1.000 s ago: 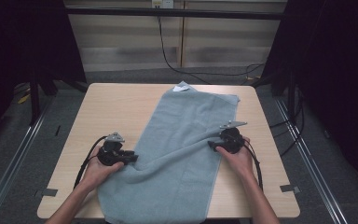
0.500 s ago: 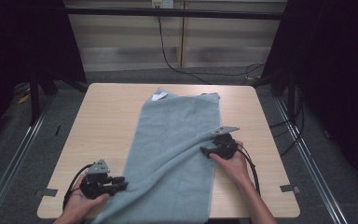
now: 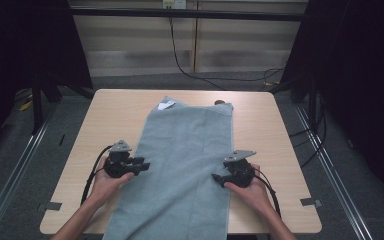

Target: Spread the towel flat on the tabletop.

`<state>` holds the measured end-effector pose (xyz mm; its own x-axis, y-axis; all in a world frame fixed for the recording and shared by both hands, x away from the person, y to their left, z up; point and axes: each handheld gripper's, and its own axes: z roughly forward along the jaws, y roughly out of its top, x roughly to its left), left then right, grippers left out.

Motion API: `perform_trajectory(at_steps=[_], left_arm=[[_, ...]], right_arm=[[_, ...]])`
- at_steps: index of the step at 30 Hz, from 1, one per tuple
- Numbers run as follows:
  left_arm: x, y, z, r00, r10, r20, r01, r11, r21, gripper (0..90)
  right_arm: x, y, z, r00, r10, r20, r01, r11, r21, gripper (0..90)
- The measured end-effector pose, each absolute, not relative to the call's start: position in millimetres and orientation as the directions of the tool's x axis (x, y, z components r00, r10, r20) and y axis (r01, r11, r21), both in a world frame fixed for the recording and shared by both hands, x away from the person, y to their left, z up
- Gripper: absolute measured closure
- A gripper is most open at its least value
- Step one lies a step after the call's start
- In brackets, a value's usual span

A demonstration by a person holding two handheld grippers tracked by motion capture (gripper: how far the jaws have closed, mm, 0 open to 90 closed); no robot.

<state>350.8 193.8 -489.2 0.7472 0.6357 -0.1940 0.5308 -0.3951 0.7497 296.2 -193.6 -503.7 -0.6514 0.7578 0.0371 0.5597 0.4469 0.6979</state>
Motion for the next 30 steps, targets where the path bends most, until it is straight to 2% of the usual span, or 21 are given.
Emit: perform_trajectory(at_steps=[5,12,19,21,23,26,30], left_arm=[[356,186,-503,0.747,0.652,-0.131,0.52,-0.449,0.727,62.0],[312,193,-503,0.795,0.581,-0.176,0.5,-0.463,0.732,63.0],[267,200,-500,0.813,0.523,-0.255,0.527,-0.474,0.705,63.1],[256,204,-499,0.817,0.5,-0.288,0.537,-0.476,0.697,62.8],[259,205,-497,0.822,0.489,-0.292,0.53,-0.468,0.708,61.0],[271,204,-492,0.814,0.509,-0.282,0.528,-0.443,0.724,58.4],[324,202,-478,0.77,0.583,-0.26,0.534,-0.365,0.763,57.9]], right_arm=[[271,-197,-503,-0.687,0.726,0.04,0.541,0.474,0.695,33.5],[236,-207,-500,-0.711,0.702,0.039,0.53,0.499,0.685,33.5],[208,-213,-497,-0.735,0.677,0.042,0.523,0.526,0.67,33.5],[204,-216,-496,-0.742,0.662,0.107,0.544,0.502,0.672,33.3],[209,-220,-495,-0.732,0.664,0.151,0.558,0.458,0.692,33.0],[225,-223,-489,-0.689,0.712,0.136,0.555,0.397,0.731,32.7],[262,-222,-482,-0.64,0.763,0.089,0.551,0.374,0.746,32.7]])
